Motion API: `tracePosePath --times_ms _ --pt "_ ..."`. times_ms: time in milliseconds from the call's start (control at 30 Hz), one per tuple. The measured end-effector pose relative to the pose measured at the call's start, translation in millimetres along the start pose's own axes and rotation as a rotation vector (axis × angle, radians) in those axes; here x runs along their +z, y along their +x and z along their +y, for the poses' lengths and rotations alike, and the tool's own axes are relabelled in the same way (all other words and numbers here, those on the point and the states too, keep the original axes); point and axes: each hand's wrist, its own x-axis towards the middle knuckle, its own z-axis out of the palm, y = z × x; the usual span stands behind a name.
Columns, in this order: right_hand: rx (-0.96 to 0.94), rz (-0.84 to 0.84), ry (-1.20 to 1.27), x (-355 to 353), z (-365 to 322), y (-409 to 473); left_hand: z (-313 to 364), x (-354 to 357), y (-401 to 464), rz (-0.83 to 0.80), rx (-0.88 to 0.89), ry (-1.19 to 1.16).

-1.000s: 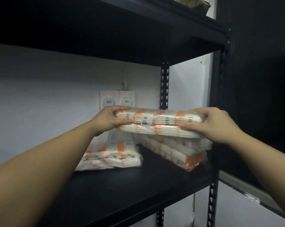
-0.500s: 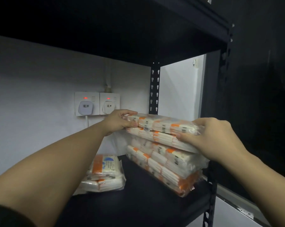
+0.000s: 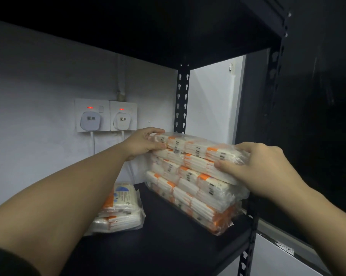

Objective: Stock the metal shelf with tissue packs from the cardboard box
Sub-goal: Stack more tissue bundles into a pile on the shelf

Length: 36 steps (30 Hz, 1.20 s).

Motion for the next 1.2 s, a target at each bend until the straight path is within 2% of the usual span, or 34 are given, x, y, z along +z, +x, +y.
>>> tracePosePath --times_ms 200,333,433,633,933,1200 --pt "0.005 0.038 0.035 20 12 -20 -5 5 -15 0.021 -0.041 0.000" --pt "-0.012 -0.017 0.120 35 16 -37 -9 11 -27 -0.014 -0.121 -0.029" --pt "-0.020 -0.058 0.175 39 16 -39 -6 11 -31 -0.010 -0.122 -0.055" --pt "-0.054 -0.013 0.264 46 15 -33 -6 -1 -35 0.039 -0.108 -0.039" --pt "-0.063 0.049 0.292 49 17 -29 -10 -1 -34 0.045 -0.119 -0.105" --pt "-0.048 0.013 0.254 43 12 -34 -15 3 -32 0.036 -0.139 -0.128"
